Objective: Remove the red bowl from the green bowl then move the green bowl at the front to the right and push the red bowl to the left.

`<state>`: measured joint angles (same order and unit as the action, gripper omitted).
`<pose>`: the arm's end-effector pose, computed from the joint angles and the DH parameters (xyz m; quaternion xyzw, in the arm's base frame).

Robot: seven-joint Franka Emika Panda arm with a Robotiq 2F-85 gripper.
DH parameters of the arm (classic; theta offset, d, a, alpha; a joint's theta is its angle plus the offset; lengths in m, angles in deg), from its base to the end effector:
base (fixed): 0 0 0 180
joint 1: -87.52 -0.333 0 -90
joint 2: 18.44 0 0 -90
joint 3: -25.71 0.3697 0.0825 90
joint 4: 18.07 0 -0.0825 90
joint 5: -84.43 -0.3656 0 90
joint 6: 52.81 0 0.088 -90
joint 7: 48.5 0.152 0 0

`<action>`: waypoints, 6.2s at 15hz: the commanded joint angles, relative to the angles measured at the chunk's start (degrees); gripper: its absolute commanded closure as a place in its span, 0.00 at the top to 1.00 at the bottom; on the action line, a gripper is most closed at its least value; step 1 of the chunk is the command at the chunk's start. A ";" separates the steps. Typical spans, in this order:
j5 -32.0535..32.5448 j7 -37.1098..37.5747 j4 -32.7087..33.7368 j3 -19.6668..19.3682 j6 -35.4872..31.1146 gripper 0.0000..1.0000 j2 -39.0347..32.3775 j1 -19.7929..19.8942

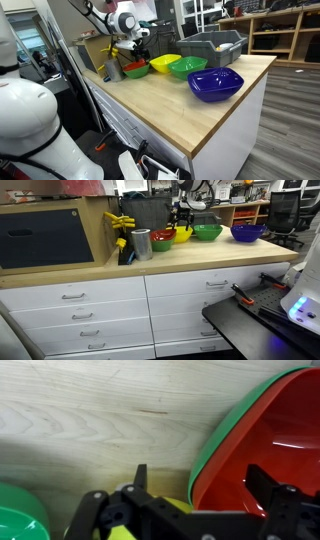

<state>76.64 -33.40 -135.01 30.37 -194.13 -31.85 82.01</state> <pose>0.6036 0.1099 0.3679 -0.9894 0.0933 -0.0806 0.0761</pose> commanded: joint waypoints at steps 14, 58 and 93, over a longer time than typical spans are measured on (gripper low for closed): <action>-2.50 2.83 4.37 -0.68 -9.10 0.49 -5.97 -1.47; 9.62 -19.43 -17.21 -12.99 17.97 0.01 24.20 13.58; 2.61 7.99 -19.61 -3.53 -0.92 1.00 16.82 7.36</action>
<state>80.52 -31.23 -155.82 25.57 -191.10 -11.90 90.49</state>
